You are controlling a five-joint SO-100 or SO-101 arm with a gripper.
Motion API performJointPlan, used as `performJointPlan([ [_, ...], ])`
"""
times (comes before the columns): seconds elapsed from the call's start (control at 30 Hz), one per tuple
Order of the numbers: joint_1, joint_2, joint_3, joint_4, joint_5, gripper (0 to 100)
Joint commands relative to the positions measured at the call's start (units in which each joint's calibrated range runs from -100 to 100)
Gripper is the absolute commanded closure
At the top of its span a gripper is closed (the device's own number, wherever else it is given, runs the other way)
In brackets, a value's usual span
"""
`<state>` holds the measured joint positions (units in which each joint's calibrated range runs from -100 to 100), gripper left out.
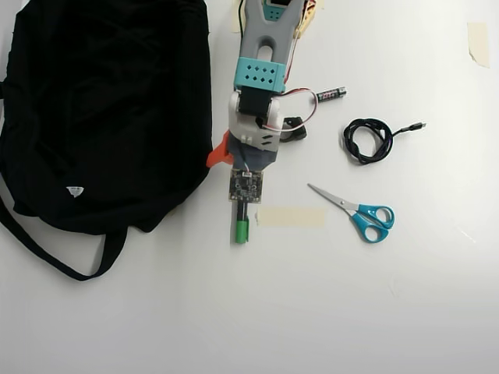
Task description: Put the green marker into the black bag
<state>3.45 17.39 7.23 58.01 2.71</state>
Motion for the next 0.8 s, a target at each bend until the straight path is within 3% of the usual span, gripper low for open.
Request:
performJointPlan([
  [0.0, 0.3, -0.5, -2.0, 0.4, 0.2, 61],
  [0.27, 0.2, -0.3, -6.2, 5.8, 1.3, 59],
  [0.77, 0.1, 4.5, -11.8, 7.2, 1.2, 39],
])
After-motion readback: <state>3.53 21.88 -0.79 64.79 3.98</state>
